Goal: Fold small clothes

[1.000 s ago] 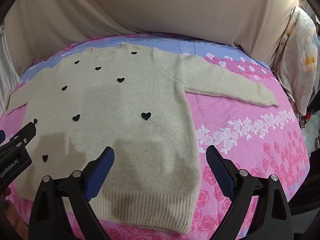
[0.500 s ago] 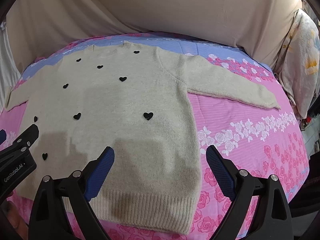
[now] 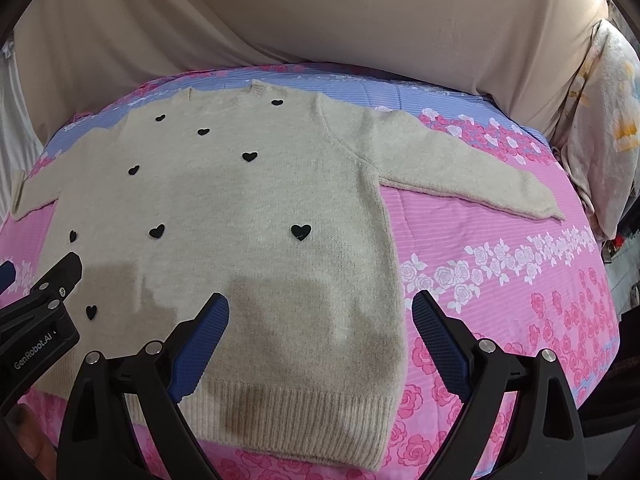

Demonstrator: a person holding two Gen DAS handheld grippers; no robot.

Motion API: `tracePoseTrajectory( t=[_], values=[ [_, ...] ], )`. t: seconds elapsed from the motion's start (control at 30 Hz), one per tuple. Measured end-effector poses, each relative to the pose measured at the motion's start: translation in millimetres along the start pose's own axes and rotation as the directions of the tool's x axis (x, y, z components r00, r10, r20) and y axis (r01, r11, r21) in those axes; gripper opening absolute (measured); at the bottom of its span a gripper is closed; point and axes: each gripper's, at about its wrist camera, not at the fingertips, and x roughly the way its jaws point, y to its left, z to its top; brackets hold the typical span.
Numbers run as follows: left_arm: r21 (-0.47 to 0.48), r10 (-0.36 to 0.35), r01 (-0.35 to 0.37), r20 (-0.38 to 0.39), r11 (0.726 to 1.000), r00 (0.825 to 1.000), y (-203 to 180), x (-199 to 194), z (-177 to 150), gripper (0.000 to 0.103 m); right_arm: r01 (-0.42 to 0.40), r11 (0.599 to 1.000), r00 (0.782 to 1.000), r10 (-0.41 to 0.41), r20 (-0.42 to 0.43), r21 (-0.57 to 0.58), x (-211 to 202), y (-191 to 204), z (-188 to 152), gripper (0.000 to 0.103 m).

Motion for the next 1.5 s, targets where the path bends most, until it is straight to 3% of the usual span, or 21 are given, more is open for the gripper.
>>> tracePoseTrajectory(
  t=[1.5],
  values=[
    [0.015,0.02,-0.02,-0.007,1.0,1.0,-6.6,7.9,2.4,0.098,-0.01,1.0,1.0,0.01,0.0,-0.005,3.3,2.1,4.1,0.091]
  ],
)
